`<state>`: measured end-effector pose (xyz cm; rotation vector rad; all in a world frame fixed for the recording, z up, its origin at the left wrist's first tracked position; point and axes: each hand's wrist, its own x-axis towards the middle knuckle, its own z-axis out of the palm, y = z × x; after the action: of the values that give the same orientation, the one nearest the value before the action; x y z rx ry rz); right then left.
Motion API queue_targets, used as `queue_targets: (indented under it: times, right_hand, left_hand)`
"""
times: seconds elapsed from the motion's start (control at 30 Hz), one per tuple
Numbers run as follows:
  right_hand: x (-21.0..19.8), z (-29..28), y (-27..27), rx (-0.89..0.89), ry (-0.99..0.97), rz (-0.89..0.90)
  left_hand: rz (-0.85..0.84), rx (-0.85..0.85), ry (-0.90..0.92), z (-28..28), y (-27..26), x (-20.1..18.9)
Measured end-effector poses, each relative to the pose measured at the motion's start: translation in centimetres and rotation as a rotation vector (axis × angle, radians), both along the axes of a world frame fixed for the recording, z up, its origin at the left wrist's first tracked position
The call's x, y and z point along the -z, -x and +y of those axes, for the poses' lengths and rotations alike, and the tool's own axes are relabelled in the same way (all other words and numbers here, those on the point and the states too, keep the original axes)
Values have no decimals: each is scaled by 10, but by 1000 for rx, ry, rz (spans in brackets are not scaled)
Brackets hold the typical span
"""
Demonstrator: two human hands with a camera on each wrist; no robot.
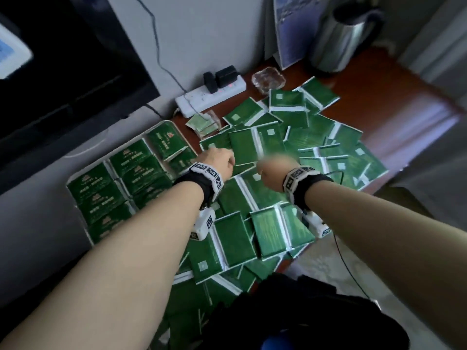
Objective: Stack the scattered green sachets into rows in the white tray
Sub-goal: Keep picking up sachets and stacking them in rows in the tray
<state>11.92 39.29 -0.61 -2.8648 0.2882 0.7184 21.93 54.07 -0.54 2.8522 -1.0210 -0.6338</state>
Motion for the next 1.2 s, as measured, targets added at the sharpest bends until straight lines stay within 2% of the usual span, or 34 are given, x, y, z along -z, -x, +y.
queue_targets:
  times: [0.17, 0.3, 0.5, 0.7, 0.87, 1.07, 1.2]
  right_hand:
    - [0, -72, 91, 173, 58, 106]
    - [11, -140, 142, 242, 121, 205]
    - [31, -232, 167, 327, 87, 161]
    - [53, -283, 186, 437, -5, 86]
    - [66, -298, 182, 517, -103, 28]
    - [88, -299, 151, 673, -185, -111]
    - [99, -288, 128, 757, -133, -99]
  left_hand:
    - [73, 128, -5, -79, 51, -2]
    - [82, 167, -30, -136, 82, 0]
    - [90, 110, -112, -206, 108, 14]
    - [151, 164, -131, -259, 139, 36]
    - [112, 388, -232, -289, 143, 48]
    - [-119, 1015, -537, -319, 131, 59]
    - [-190, 1138, -552, -323, 123, 74]
